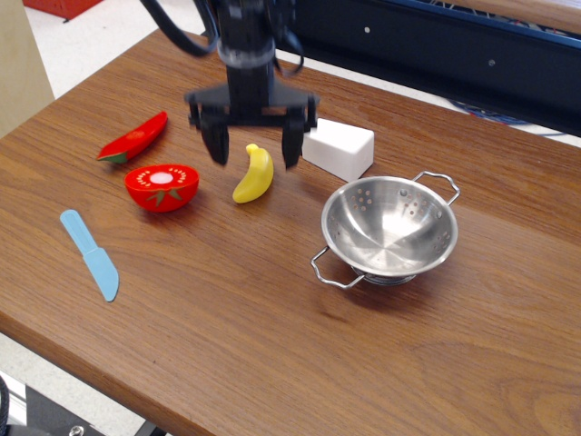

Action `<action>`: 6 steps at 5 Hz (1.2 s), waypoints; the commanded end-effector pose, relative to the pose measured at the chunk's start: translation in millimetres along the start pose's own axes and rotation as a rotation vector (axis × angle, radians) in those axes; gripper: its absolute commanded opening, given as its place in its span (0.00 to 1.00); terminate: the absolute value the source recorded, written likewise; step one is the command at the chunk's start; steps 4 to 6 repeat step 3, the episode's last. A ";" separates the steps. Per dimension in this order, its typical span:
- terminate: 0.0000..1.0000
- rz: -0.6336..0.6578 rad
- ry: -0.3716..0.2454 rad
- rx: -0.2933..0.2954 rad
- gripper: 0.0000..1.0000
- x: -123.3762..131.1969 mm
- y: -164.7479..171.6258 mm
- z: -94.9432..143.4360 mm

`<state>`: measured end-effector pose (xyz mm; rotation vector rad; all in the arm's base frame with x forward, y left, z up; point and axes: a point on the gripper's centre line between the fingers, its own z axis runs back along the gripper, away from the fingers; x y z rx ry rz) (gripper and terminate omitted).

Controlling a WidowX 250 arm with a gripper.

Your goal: Take banana out of colander

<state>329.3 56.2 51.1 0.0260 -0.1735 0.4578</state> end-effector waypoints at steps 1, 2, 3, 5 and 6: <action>0.00 -0.004 -0.139 -0.044 1.00 -3.5 -7.9 80.6; 0.00 -0.004 -0.139 -0.044 1.00 -3.5 -7.9 80.6; 1.00 -0.004 -0.139 -0.044 1.00 -3.5 -7.9 80.6; 1.00 -0.004 -0.139 -0.044 1.00 -3.5 -7.9 80.6; 1.00 -0.004 -0.139 -0.044 1.00 -3.5 -7.9 80.6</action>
